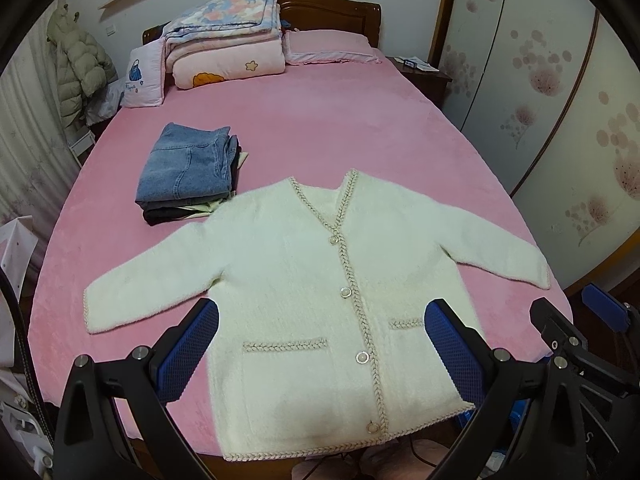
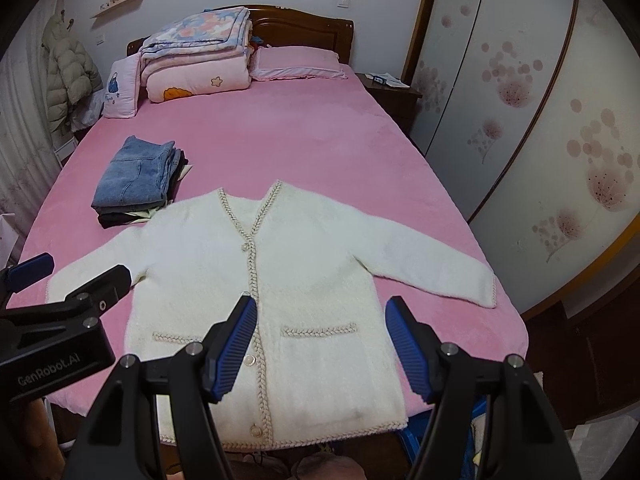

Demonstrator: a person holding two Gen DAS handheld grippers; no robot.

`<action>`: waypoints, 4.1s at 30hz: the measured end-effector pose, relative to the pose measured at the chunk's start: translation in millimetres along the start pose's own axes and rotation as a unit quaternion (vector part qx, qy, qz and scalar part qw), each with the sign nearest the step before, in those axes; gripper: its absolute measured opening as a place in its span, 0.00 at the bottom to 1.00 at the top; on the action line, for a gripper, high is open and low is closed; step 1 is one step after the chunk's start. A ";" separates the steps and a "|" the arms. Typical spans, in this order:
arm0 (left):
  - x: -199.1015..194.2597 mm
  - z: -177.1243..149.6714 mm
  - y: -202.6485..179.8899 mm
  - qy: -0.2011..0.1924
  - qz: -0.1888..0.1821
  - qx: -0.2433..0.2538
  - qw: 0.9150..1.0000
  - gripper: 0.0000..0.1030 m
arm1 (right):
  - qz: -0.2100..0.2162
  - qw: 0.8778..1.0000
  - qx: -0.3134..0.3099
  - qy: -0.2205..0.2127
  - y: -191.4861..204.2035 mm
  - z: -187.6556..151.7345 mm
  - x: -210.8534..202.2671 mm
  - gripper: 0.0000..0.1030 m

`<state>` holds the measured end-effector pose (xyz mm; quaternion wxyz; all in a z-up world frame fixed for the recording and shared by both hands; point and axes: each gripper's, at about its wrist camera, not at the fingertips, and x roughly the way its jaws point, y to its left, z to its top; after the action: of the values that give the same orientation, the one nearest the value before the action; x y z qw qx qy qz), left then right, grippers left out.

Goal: Fold large clothes

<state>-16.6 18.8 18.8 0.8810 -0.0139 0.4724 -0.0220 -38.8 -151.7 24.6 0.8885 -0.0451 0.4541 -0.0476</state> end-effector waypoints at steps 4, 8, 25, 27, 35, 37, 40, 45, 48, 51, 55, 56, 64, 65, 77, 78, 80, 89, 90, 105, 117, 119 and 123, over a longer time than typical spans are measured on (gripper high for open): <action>-5.5 -4.0 -1.6 -0.012 -0.006 0.003 1.000 0.99 | -0.010 1.000 -0.003 0.000 3.4 -4.9 -4.1 0.65; -7.7 -5.3 -5.5 -0.017 -0.018 0.005 1.000 0.99 | -0.027 1.000 -0.007 -0.002 2.6 -6.1 -9.3 0.65; -11.8 -5.3 -44.6 -0.039 0.008 0.034 0.999 0.99 | -0.003 1.000 0.012 0.004 -32.3 -19.3 1.1 0.65; -11.1 -1.2 -54.0 -0.042 0.020 0.036 0.998 0.99 | 0.008 1.000 0.015 0.005 -39.5 -17.8 6.6 0.65; 0.0 30.6 -115.4 -0.060 0.061 0.026 0.996 0.99 | 0.057 0.998 0.028 -0.011 -105.3 2.1 34.7 0.65; 6.6 43.0 -140.8 -0.062 0.069 0.028 0.995 0.99 | 0.062 0.997 0.037 -0.017 -130.0 10.2 42.1 0.65; 16.6 62.4 -186.7 -0.073 0.072 0.044 0.994 0.99 | 0.069 0.996 0.055 -0.028 -175.8 24.9 55.6 0.65; 36.9 90.3 -256.3 -0.081 0.059 0.063 0.993 0.99 | 0.070 0.995 0.067 -0.039 -232.1 35.8 78.6 0.65; 48.6 105.7 -284.1 -0.084 0.041 0.050 0.994 0.99 | 0.072 0.994 0.077 -0.041 -266.7 40.5 97.2 0.65; 63.6 121.1 -308.6 -0.085 0.021 0.034 0.996 0.99 | 0.069 0.994 0.080 -0.035 -285.7 41.3 112.8 0.65; 78.7 129.2 -326.4 -0.094 0.009 0.023 0.995 0.99 | 0.079 0.993 0.084 -0.019 -304.2 40.9 132.8 0.65; 82.9 129.7 -328.9 -0.096 0.007 0.020 0.995 0.99 | 0.080 0.993 0.082 -0.016 -306.2 40.8 137.2 0.65; 128.9 128.3 -344.1 -0.062 0.009 0.031 0.998 0.99 | 0.081 0.992 0.098 0.017 -334.3 35.0 175.3 0.65; 134.7 128.6 -346.3 -0.057 0.009 0.034 0.998 0.99 | 0.077 0.991 0.104 0.023 -339.2 33.5 182.1 0.65; 222.0 126.5 -372.0 0.029 -0.037 0.054 0.997 0.98 | 0.004 0.983 0.162 0.086 -414.1 7.0 263.7 0.65; 228.3 126.2 -373.6 0.035 -0.040 0.053 0.997 0.98 | -0.006 0.982 0.164 0.093 -420.4 3.3 271.9 0.65; 240.8 123.1 -378.8 0.036 -0.043 0.048 0.997 0.98 | -0.021 0.980 0.166 0.103 -429.8 -5.3 284.2 0.65; 298.3 101.2 -396.6 0.070 -0.035 0.060 0.995 0.97 | -0.028 0.966 0.199 0.164 -474.6 -39.9 355.2 0.65; 306.5 97.0 -397.8 0.076 -0.032 0.062 0.995 0.95 | -0.027 0.964 0.204 0.168 -480.2 -44.2 362.4 0.65; 355.2 66.7 -402.6 0.129 -0.021 0.068 0.989 0.92 | 0.058 0.933 0.278 0.222 -506.8 -79.3 440.2 0.54; 332.2 69.5 -384.5 0.126 -0.025 0.071 0.989 0.92 | 0.064 0.944 0.222 0.234 -478.5 -60.6 459.5 0.13; 318.2 71.2 -373.9 0.116 -0.020 0.077 0.990 0.92 | 0.071 0.947 0.223 0.219 -476.8 -50.9 441.8 0.13; 285.2 75.8 -337.2 0.091 -0.010 0.086 0.992 0.92 | 0.117 0.958 0.223 0.135 -457.8 -9.4 370.5 0.12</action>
<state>195.6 -332.5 -161.1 0.8318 0.0596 0.5471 -0.0725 149.6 -652.4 -221.8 0.8057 0.2145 0.5500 -0.0485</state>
